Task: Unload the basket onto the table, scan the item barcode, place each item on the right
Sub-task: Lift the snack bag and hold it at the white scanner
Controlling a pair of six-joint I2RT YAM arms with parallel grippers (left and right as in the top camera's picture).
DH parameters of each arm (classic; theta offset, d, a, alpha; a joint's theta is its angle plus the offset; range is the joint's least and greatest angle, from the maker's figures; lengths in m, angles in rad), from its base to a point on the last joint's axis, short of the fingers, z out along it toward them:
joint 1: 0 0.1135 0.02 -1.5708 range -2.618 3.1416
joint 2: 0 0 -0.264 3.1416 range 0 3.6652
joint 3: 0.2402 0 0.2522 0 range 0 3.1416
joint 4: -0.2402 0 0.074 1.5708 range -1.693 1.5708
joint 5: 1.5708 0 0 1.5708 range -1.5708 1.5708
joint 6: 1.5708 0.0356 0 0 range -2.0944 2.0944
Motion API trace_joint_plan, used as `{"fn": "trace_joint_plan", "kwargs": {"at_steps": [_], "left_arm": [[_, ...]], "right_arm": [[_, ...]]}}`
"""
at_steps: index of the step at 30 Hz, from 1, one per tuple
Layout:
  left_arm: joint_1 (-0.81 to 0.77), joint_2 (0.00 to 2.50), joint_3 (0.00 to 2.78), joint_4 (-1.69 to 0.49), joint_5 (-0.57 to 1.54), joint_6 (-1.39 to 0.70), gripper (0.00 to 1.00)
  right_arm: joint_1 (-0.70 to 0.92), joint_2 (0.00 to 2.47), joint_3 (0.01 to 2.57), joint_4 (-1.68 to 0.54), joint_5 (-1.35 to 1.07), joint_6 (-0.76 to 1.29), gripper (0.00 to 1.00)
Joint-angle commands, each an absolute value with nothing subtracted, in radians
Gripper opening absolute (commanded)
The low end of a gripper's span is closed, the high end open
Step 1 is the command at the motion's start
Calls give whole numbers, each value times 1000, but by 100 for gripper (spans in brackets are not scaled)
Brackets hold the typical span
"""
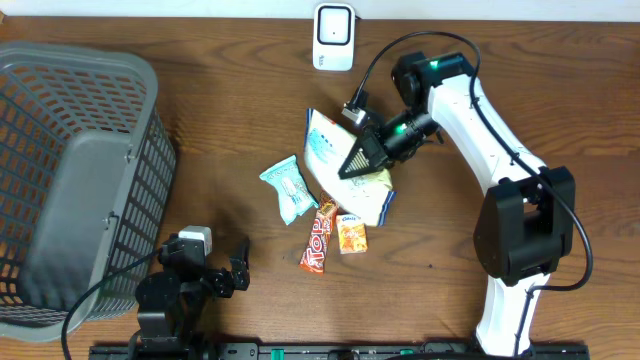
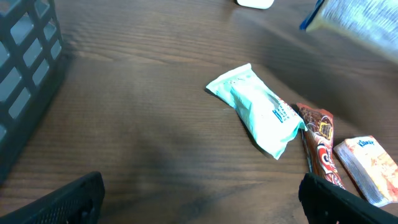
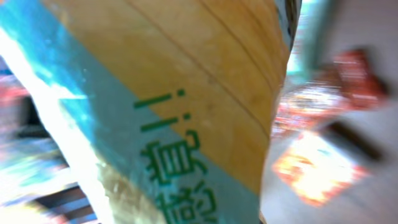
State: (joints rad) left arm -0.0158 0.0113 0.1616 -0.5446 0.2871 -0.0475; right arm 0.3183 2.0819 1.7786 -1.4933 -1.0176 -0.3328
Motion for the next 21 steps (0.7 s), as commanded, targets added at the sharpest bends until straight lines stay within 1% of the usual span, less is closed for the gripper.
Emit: {"fn": "trace_joint_plan", "kwargs": {"at_steps": [1,3,6,8,15,19,21], "left_arm": [[-12,10,151,-556,299,-38,100],[-12,10,151,-556,299,-38,100],[-12,10,151,-556,299,-38,100],[-12,10,151,-556,299,-38,100],[-12,10,151,-556,299,-38,100],[-12,10,151,-556,299,-38,100],[-12,9,151,-556,299,-38,100]], "right_arm": [[323,2068,1770,-1565,-1369,-357,2],[323,2068,1770,-1621,-1457,-311,2],[323,2068,1770,-1694,-1557,-303,1],[323,2068,1770,-1702,-1562,-276,1],[323,2068,1770,-1701,-1562,-277,1],[321,2068,1770,-1657,-1531,-296,2],[321,2068,1770,-1549,-1505,-423,2]]}}
